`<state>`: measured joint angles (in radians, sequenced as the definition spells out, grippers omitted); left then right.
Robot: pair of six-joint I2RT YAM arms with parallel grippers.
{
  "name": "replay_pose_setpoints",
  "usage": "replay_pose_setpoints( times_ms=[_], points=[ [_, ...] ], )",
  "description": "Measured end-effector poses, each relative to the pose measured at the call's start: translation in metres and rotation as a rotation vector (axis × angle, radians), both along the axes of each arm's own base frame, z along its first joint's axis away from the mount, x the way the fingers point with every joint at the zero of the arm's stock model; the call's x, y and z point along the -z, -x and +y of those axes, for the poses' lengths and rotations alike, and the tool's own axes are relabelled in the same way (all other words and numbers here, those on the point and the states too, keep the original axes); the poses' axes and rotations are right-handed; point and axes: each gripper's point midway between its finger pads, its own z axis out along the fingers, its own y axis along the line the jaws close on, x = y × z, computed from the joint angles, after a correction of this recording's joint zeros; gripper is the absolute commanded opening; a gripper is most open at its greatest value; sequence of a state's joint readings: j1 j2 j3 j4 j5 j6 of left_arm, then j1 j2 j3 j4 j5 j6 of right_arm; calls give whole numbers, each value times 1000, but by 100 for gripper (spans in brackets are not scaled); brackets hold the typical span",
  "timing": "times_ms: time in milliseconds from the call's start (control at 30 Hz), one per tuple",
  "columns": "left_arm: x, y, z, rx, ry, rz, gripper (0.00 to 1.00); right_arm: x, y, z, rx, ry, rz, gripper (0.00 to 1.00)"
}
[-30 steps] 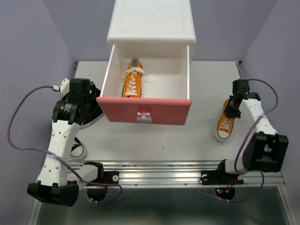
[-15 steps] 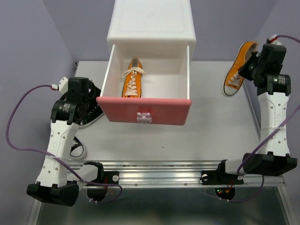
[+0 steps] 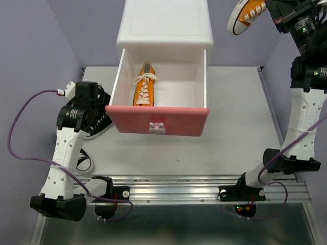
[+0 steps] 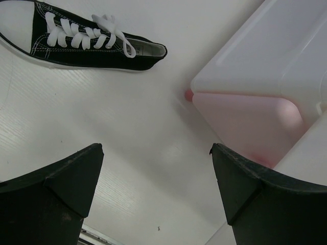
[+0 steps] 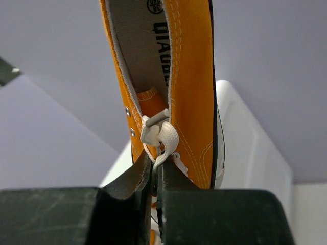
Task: Place and organize the shoes in the shoe cabinet
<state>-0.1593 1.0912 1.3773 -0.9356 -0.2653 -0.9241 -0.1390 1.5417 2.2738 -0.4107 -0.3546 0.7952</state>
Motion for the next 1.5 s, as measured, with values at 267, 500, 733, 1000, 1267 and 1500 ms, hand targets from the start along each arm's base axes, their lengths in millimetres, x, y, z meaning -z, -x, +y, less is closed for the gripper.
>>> replay_pose_setpoints(
  times_ms=[267, 500, 733, 1000, 1267, 1500],
  points=[
    [0, -1, 0, 0, 2, -3, 99, -62, 3, 43, -299, -164, -203, 1],
    [-1, -1, 0, -4, 4, -4, 99, -51, 36, 173, -607, -178, -152, 1],
    [-1, -1, -1, -14, 15, -7, 99, -8, 72, 261, -810, -97, -12, 1],
    [-1, -2, -1, -23, 26, -10, 99, 49, 101, 317, -835, 36, 162, 1],
    [-1, -3, -1, -26, 31, -16, 99, 110, 114, 329, -837, 221, 309, 1],
    [2, -2, -1, -28, 32, -9, 99, 155, 107, 325, -798, 321, 413, 1]
  ],
)
